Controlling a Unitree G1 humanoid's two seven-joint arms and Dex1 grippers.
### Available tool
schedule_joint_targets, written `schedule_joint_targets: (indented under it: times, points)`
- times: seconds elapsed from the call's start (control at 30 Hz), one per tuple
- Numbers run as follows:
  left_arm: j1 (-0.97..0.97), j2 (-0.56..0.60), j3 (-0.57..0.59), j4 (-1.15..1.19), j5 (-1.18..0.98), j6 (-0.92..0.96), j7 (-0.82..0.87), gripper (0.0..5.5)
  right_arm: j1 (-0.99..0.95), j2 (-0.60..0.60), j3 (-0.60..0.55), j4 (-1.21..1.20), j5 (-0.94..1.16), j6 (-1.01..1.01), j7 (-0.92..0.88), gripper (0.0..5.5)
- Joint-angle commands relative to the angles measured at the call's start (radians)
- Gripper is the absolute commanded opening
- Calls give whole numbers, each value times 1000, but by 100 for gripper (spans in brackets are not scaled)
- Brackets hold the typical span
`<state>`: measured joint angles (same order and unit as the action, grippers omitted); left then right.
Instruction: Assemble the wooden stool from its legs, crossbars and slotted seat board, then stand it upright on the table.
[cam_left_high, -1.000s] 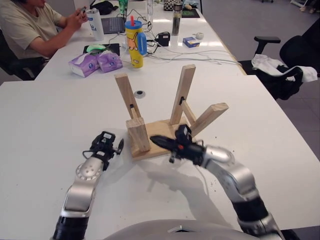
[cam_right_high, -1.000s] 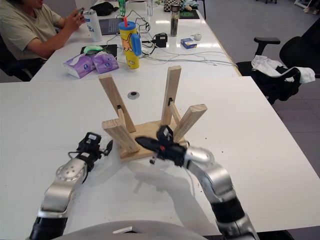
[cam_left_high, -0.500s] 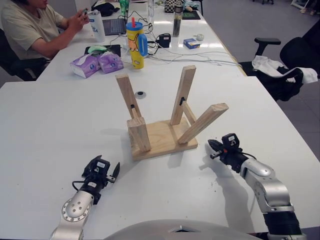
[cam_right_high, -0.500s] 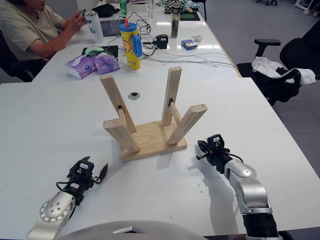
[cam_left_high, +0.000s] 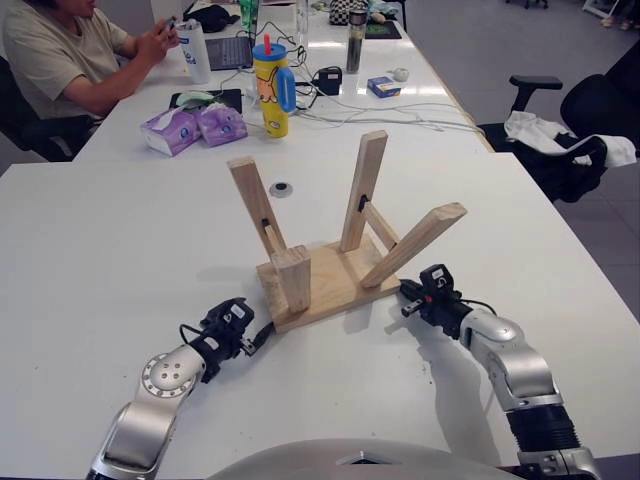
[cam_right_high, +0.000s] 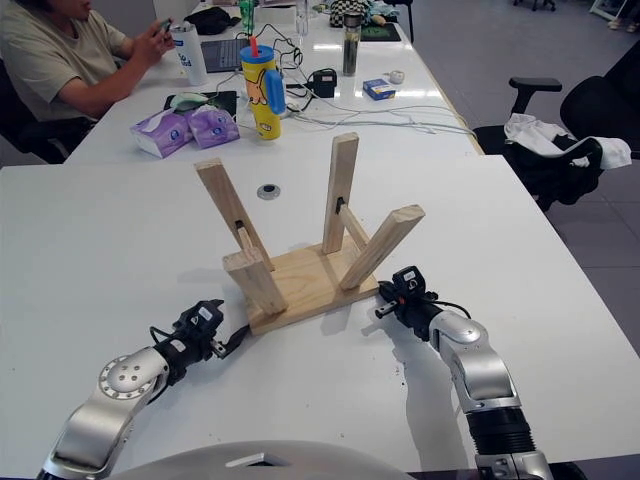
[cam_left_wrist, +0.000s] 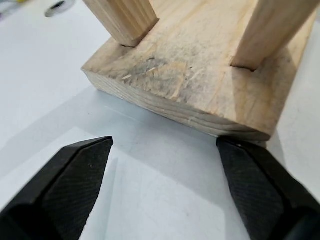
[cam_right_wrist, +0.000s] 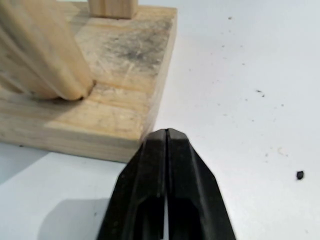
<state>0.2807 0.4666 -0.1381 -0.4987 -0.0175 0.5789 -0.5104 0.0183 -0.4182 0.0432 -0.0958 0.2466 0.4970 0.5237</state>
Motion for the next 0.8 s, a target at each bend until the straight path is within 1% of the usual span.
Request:
schedule_joint_targets:
  times: [0.03, 0.17, 0.27, 0.4, 0.5, 0.63, 0.73, 0.8]
  points:
    - [-157, -146, 81, -157, -337, 136, -68, 390, -48, 45, 11, -183, 229, 160, 127, 3]
    - [-219, -162, 159, -233, -484, 250, -74, 390, -142, 65, -91, -256, 364, 289, 76, 3]
    - [-233, -145, 220, -283, -569, 312, -82, 390, -207, 74, -166, -294, 435, 369, 28, 3]
    - [-263, -129, 249, -316, -642, 363, -71, 390, -267, 108, -243, -260, 453, 378, -42, 3]
    - [-274, -115, 265, -297, -668, 383, -58, 390, -280, 121, -270, -220, 429, 365, -86, 3]
    - [-174, 25, 262, -250, -605, 318, -116, 390, -210, 78, -267, -173, 345, 323, -132, 3]
    - [-62, 126, 238, -212, -523, 203, -196, 390, -159, 87, -314, -143, 313, 266, -179, 3]
    - [-13, 166, 213, -188, -487, 140, -239, 390, -147, 104, -342, -136, 318, 231, -203, 3]
